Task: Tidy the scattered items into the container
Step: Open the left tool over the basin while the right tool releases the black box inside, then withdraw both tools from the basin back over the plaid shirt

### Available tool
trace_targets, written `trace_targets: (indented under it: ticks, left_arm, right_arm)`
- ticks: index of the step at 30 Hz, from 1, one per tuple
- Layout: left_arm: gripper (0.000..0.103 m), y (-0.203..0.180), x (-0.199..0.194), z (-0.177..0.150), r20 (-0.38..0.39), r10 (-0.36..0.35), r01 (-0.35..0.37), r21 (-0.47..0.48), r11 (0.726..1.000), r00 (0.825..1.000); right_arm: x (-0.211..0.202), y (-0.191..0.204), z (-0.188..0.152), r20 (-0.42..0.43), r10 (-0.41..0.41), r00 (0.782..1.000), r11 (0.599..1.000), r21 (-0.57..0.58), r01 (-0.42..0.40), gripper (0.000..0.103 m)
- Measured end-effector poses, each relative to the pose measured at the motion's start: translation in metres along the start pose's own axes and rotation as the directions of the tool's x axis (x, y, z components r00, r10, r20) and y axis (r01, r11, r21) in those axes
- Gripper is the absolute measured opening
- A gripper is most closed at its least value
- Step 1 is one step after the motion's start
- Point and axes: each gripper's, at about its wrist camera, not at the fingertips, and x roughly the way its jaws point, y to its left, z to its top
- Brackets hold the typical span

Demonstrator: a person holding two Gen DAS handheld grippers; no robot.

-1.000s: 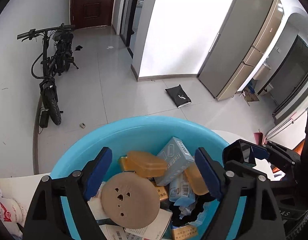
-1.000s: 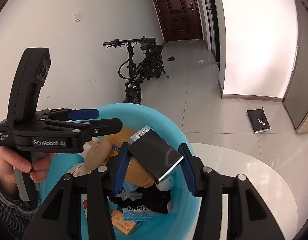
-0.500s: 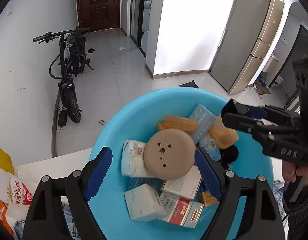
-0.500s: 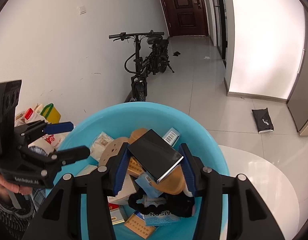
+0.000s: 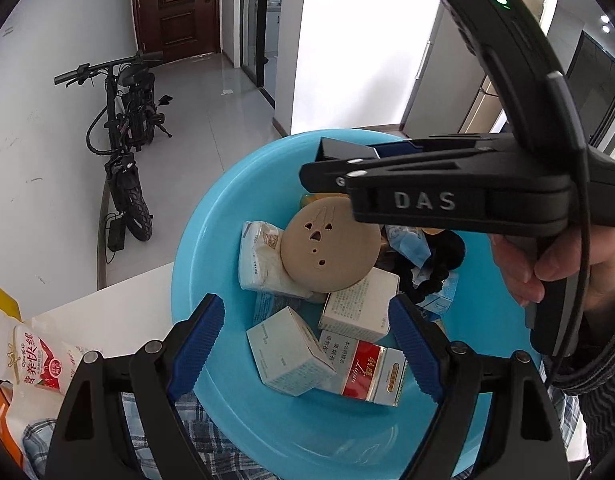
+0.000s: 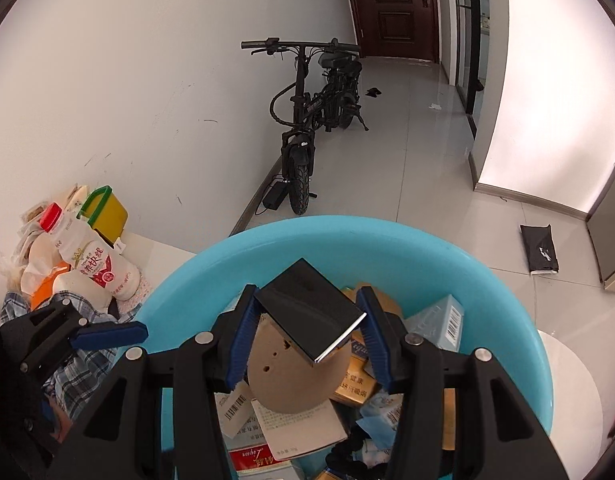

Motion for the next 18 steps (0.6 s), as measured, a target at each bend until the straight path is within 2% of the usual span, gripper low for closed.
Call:
trace_targets:
  ticks: [6, 7, 9, 10, 18]
  left_arm:
    - [0.086, -0.005, -0.004, -0.01, -0.002, -0.023, 0.023, 0.009, 1.0, 1.0]
    - [0.086, -0.005, -0.005, -0.011, -0.003, -0.024, 0.024, 0.009, 1.0, 1.0]
    - [0.086, -0.004, -0.006, -0.012, -0.005, -0.033, 0.033, 0.001, 0.999, 0.999]
    - [0.086, -0.004, -0.007, -0.013, -0.004, -0.037, 0.037, -0.005, 0.999, 0.999]
    - [0.086, -0.007, -0.016, -0.019, 0.015, -0.033, 0.034, -0.027, 0.999, 0.999]
  right_arm:
    - [0.018, 0.001, 0.003, -0.048, -0.03, 0.998, 0.999, -0.014, 0.03, 0.049]
    - [0.017, 0.0, 0.003, -0.042, -0.024, 0.999, 1.0, -0.007, 0.024, 0.052]
    - [0.009, -0.003, 0.0, -0.016, -0.021, 1.0, 1.0, 0.009, 0.021, 0.062]
    - [0.004, -0.004, -0.002, -0.002, -0.02, 1.0, 1.0, 0.014, 0.02, 0.063]
    - [-0.038, -0.008, -0.026, 0.036, 0.012, 0.999, 1.0, -0.003, -0.012, 0.063]
